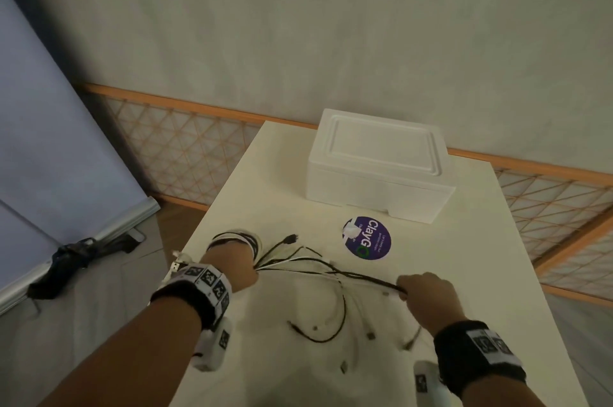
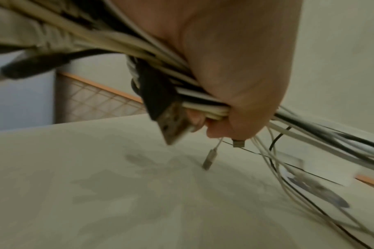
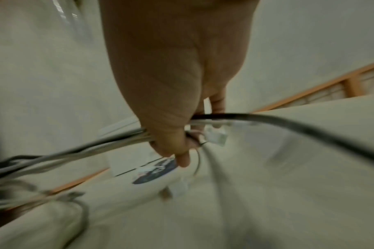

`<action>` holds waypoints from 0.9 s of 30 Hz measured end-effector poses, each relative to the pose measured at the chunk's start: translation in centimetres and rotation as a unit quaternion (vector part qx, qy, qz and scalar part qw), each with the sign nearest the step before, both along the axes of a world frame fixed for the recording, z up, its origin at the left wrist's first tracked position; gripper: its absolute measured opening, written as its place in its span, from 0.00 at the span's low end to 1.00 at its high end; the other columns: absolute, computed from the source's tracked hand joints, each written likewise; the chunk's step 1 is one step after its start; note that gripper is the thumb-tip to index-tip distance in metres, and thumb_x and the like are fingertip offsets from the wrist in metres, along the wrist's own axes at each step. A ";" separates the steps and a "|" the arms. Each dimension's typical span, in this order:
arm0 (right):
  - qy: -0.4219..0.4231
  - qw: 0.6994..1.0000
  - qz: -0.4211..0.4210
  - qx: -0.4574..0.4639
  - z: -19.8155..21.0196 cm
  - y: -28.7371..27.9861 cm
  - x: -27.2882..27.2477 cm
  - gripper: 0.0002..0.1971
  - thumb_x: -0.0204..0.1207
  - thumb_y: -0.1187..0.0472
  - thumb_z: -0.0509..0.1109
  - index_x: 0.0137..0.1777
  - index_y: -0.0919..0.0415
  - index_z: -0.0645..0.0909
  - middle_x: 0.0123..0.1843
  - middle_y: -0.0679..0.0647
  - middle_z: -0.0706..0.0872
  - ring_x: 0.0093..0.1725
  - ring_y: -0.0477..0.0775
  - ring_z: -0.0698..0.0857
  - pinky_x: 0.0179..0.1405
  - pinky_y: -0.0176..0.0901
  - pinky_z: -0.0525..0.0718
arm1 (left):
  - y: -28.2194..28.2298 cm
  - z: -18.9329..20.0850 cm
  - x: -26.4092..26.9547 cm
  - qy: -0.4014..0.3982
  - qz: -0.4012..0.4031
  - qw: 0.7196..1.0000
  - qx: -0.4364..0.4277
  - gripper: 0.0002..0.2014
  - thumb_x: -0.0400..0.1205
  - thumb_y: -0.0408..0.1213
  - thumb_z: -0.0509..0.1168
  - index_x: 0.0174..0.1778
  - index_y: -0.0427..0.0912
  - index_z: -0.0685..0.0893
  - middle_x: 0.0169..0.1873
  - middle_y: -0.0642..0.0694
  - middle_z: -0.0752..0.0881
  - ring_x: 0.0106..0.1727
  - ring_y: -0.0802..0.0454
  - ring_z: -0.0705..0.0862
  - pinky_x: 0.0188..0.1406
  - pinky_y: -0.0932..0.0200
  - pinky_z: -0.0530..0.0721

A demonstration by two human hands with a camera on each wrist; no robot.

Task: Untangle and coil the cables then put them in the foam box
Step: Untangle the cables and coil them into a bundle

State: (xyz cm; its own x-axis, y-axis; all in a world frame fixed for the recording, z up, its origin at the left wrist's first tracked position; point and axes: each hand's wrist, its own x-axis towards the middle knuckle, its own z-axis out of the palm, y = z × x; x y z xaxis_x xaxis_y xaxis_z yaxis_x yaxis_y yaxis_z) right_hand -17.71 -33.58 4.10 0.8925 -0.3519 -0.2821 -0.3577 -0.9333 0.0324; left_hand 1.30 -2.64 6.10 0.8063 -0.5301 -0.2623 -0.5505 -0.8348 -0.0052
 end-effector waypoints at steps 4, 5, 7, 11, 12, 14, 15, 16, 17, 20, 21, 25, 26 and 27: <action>0.048 0.997 -0.062 -0.023 0.6 -2.4 -1.2 0.18 0.73 0.54 0.65 0.61 0.37 0.76 0.59 0.40 0.82 0.61 0.49 0.79 0.57 0.47 0.74 | 0.5 -0.8 -0.3 0.014 0.025 1.000 -0.008 0.11 0.69 0.47 0.66 0.35 0.49 0.70 0.37 0.50 0.79 0.43 0.47 0.82 0.46 0.55 0.83; 0.062 0.996 -0.057 0.010 1.2 -2.4 -0.8 0.27 0.69 0.49 0.72 0.69 0.36 0.71 0.66 0.41 0.78 0.66 0.50 0.76 0.62 0.49 0.73 | 0.1 -0.8 -0.7 0.020 0.028 0.999 -0.017 0.12 0.69 0.48 0.66 0.32 0.49 0.69 0.35 0.51 0.78 0.41 0.47 0.81 0.42 0.56 0.82; -0.002 0.994 -0.023 0.106 3.3 -1.1 0.8 0.49 0.59 0.42 0.81 0.79 0.42 0.61 0.76 0.46 0.69 0.73 0.54 0.70 0.70 0.52 0.69 | -1.3 -0.5 -1.4 0.033 0.031 0.997 -0.055 0.14 0.70 0.47 0.67 0.30 0.50 0.66 0.32 0.51 0.75 0.37 0.48 0.78 0.36 0.58 0.77; -0.283 0.943 0.162 0.073 5.9 6.3 3.9 0.48 0.57 0.51 0.82 0.78 0.47 0.64 0.77 0.53 0.70 0.75 0.57 0.69 0.76 0.59 0.66 | -4.2 0.9 -2.9 0.105 0.032 0.980 -0.168 0.16 0.70 0.42 0.69 0.30 0.47 0.65 0.29 0.50 0.70 0.31 0.50 0.71 0.30 0.58 0.68; -0.311 0.927 0.205 0.038 5.5 8.1 4.3 0.46 0.56 0.55 0.81 0.77 0.47 0.66 0.77 0.54 0.72 0.74 0.59 0.71 0.75 0.64 0.68 | -4.8 1.2 -3.3 0.143 0.024 0.967 -0.208 0.15 0.68 0.42 0.68 0.31 0.45 0.66 0.30 0.48 0.71 0.31 0.49 0.71 0.29 0.57 0.69; -0.310 0.920 0.239 -0.011 4.0 9.9 5.0 0.45 0.57 0.60 0.79 0.76 0.47 0.66 0.76 0.54 0.73 0.75 0.60 0.71 0.76 0.68 0.64 | -5.5 1.9 -4.3 0.238 0.015 0.932 -0.274 0.10 0.65 0.41 0.66 0.33 0.41 0.72 0.30 0.45 0.76 0.31 0.47 0.77 0.31 0.52 0.76; -0.312 0.920 0.237 -0.020 3.4 9.9 5.2 0.42 0.58 0.60 0.79 0.75 0.47 0.67 0.76 0.54 0.73 0.76 0.60 0.70 0.77 0.68 0.62 | -5.8 2.2 -4.9 0.286 0.022 0.912 -0.294 0.09 0.65 0.40 0.64 0.33 0.39 0.74 0.28 0.44 0.78 0.29 0.47 0.79 0.30 0.50 0.79; -0.324 0.917 0.233 -0.016 3.1 9.6 5.4 0.39 0.60 0.60 0.79 0.72 0.47 0.70 0.74 0.53 0.75 0.75 0.59 0.70 0.77 0.68 0.60 | -5.9 2.5 -5.4 0.329 0.030 0.892 -0.308 0.08 0.64 0.39 0.63 0.31 0.39 0.74 0.25 0.44 0.78 0.25 0.48 0.79 0.27 0.51 0.79; -0.341 0.910 0.237 -0.011 2.9 9.1 5.6 0.33 0.62 0.60 0.78 0.68 0.48 0.73 0.71 0.52 0.78 0.74 0.58 0.71 0.75 0.68 0.61 | -6.0 2.9 -5.9 0.365 0.033 0.873 -0.322 0.06 0.64 0.36 0.63 0.30 0.39 0.72 0.22 0.44 0.77 0.21 0.49 0.77 0.23 0.54 0.77; -0.376 0.876 0.301 -0.020 3.3 8.1 6.3 0.15 0.64 0.61 0.76 0.51 0.53 0.79 0.50 0.50 0.86 0.55 0.57 0.84 0.65 0.63 0.78 | -6.0 4.0 -7.0 0.447 0.026 0.814 -0.369 0.11 0.69 0.23 0.63 0.26 0.39 0.70 0.18 0.41 0.72 0.17 0.51 0.72 0.19 0.61 0.69; -0.375 0.870 0.321 -0.012 3.7 8.0 6.4 0.14 0.64 0.63 0.76 0.49 0.54 0.80 0.43 0.51 0.86 0.46 0.57 0.86 0.55 0.57 0.84 | -5.9 4.3 -7.2 0.473 0.026 0.793 -0.384 0.13 0.71 0.20 0.62 0.25 0.39 0.71 0.18 0.41 0.71 0.17 0.51 0.71 0.19 0.62 0.69; -0.333 0.890 0.310 0.005 6.1 8.1 7.1 0.15 0.57 0.66 0.78 0.43 0.57 0.80 0.27 0.50 0.81 0.24 0.55 0.81 0.21 0.42 0.77 | -5.7 5.1 -7.5 0.539 0.054 0.729 -0.418 0.06 0.70 0.25 0.64 0.32 0.37 0.73 0.17 0.45 0.73 0.16 0.50 0.71 0.19 0.63 0.69; -0.318 0.900 0.297 0.006 6.5 8.2 7.2 0.15 0.55 0.66 0.79 0.41 0.57 0.79 0.25 0.49 0.80 0.21 0.54 0.79 0.17 0.40 0.75 | -5.8 5.1 -7.4 0.547 0.062 0.720 -0.422 0.06 0.69 0.26 0.64 0.31 0.38 0.72 0.17 0.45 0.72 0.16 0.50 0.71 0.19 0.63 0.69; -0.302 0.910 0.284 0.006 6.6 8.3 7.2 0.15 0.55 0.66 0.79 0.41 0.56 0.78 0.23 0.48 0.80 0.20 0.53 0.79 0.16 0.39 0.74 | -5.8 5.0 -7.3 0.550 0.068 0.718 -0.421 0.07 0.68 0.26 0.64 0.30 0.38 0.72 0.16 0.45 0.72 0.15 0.50 0.70 0.19 0.63 0.69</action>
